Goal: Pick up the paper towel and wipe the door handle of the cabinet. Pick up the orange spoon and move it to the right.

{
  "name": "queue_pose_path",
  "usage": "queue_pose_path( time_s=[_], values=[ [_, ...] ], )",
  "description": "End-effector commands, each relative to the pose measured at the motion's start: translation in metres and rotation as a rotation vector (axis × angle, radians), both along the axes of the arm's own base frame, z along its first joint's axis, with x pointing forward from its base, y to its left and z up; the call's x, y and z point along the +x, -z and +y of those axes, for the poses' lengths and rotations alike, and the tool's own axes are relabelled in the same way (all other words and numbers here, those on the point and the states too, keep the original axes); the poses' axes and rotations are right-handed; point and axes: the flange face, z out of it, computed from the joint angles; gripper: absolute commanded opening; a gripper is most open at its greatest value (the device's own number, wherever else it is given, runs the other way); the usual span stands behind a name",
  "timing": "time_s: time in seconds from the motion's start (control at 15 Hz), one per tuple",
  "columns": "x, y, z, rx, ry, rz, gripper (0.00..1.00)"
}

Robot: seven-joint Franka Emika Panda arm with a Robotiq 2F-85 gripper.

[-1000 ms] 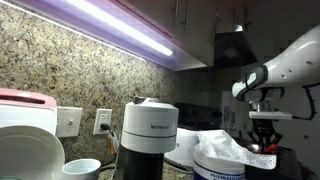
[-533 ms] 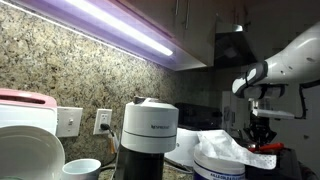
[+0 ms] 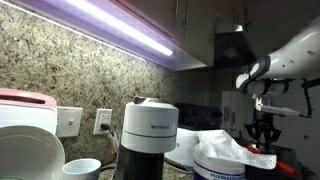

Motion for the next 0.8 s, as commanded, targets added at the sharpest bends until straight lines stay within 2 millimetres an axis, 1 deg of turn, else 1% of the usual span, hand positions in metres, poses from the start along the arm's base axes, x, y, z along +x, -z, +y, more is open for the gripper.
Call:
queue_pose_path(
  time_s=[0.0,0.27,0.47,0.53,0.6,0.73],
  values=[
    [-0.007,-0.014,-0.001,0.030,0.052,-0.002,0.69],
    [-0.004,-0.013,-0.003,0.001,0.083,0.010,0.99],
    [-0.004,-0.011,-0.004,-0.019,0.064,0.014,1.00],
    [-0.003,-0.010,-0.004,-0.034,0.026,0.028,1.00],
    [0.000,-0.010,-0.008,-0.103,-0.008,0.065,1.00],
    [0.006,-0.015,-0.012,-0.189,-0.080,0.085,1.00]
  ],
)
